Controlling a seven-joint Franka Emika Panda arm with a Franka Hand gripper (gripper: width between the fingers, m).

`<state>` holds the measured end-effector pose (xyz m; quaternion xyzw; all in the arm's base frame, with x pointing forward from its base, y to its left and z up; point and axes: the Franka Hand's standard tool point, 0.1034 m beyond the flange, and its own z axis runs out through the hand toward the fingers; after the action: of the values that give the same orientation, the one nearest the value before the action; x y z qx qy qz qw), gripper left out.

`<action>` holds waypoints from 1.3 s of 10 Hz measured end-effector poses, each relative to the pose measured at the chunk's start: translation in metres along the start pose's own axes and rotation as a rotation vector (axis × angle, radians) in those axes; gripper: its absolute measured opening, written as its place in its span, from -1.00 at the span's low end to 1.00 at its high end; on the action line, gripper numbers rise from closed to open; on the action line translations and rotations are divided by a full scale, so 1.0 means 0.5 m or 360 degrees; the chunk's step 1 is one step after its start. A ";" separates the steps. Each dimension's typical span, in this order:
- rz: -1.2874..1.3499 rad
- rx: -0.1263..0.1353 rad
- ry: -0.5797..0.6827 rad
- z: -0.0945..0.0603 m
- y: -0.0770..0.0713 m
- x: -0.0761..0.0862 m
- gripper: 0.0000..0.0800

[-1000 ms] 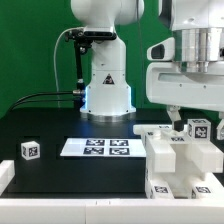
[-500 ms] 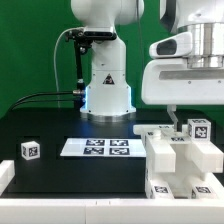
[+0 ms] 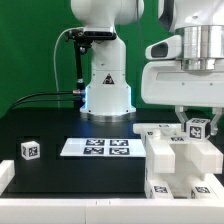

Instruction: Assemble chair

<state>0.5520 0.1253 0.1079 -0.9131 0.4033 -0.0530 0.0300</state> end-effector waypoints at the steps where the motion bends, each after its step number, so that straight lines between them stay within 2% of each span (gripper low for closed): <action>1: 0.0289 -0.0005 -0.0008 0.000 -0.003 -0.002 -0.34; 3: 0.0752 -0.0018 -0.0020 0.001 -0.006 -0.004 -0.34; 4: 0.0904 -0.0007 -0.0037 0.001 -0.005 -0.002 -0.34; 8: 0.0912 -0.0004 -0.0045 0.001 -0.005 -0.003 -0.34; 9: 0.0766 -0.0016 -0.0046 0.000 -0.005 -0.003 -0.34; 10: 0.0561 -0.0022 -0.0060 -0.004 -0.009 -0.001 0.07; 11: 0.0227 -0.0005 -0.0057 -0.009 -0.013 0.007 0.40; 12: 0.0033 0.0001 -0.0056 -0.009 -0.013 0.010 0.56; 13: -0.0064 0.0002 -0.0056 -0.009 -0.013 0.010 0.56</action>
Offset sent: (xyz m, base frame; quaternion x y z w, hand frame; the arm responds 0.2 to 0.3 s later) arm 0.0151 0.0022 0.0015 0.0415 -0.0243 0.3177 0.9470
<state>0.5595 0.1256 0.1134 -0.9217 0.3843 -0.0378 0.0366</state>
